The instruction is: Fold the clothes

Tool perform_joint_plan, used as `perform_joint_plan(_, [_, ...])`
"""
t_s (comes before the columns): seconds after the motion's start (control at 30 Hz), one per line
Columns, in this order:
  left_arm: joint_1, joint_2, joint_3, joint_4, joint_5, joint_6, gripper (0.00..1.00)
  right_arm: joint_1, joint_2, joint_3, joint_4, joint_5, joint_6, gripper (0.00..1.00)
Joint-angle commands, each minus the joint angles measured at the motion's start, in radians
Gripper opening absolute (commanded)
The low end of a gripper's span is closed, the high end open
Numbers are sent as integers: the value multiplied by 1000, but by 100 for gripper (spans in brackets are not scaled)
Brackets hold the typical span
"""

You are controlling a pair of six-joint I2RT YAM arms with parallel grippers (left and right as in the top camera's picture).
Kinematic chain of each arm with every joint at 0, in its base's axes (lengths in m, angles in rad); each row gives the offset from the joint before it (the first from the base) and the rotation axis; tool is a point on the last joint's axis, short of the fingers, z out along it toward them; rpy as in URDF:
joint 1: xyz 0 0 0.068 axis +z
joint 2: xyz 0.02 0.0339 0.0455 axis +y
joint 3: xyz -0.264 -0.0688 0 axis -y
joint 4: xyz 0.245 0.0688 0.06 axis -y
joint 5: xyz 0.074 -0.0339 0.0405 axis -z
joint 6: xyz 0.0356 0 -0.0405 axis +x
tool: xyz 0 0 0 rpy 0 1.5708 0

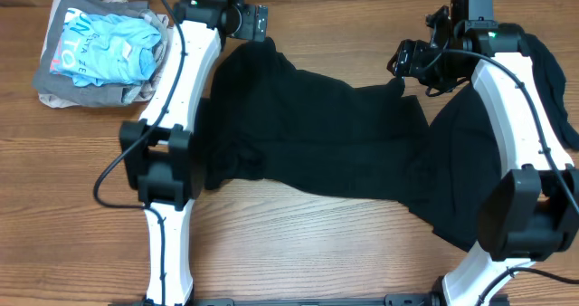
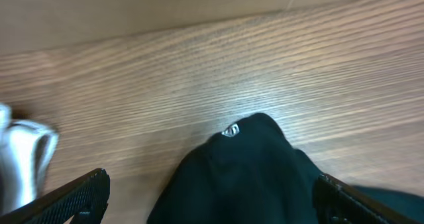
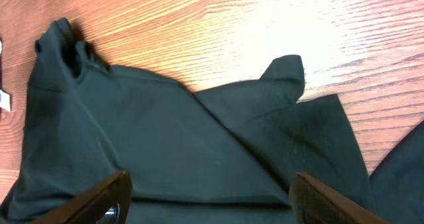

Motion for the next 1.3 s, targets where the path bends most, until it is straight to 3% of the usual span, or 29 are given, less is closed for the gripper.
perform_joint_plan(0.0, [13, 113, 21, 86, 11, 37, 100, 1, 48, 18, -1, 16, 10, 80])
perform_joint_plan(0.2, [57, 241, 21, 199, 181, 36, 96, 2, 51, 14, -7, 16, 10, 80])
perform_joint_plan(0.33, [71, 278, 21, 200, 188, 37, 95, 2, 51, 14, -2, 16, 10, 80])
perform_joint_plan(0.47, [71, 280, 21, 202, 193, 38, 81, 2, 51, 14, 1, 16, 10, 80])
perform_joint_plan(0.5, [69, 280, 21, 198, 201, 42, 77, 2, 51, 14, 0, 16, 10, 80])
perform_joint_plan(0.57, [68, 280, 21, 170, 238, 48, 50, 2, 51, 14, -2, 16, 10, 80])
perform_joint_plan(0.67, [67, 280, 21, 132, 255, 47, 22, 2, 51, 14, -7, 16, 10, 80])
perform_joint_plan(0.77, [68, 275, 21, 108, 241, 47, 4, 2, 51, 14, -6, 16, 10, 81])
perform_joint_plan(0.9, [78, 234, 43, 74, 234, 48, 4, 2, 53, 14, 13, 16, 10, 80])
perform_joint_plan(1.07, [71, 56, 60, -1, 186, 47, 4, 2, 100, 14, 91, 18, 18, 81])
perform_joint_plan(1.27, [43, -53, 60, -161, 182, 47, 4, 8, 217, 14, 188, 154, 131, 75])
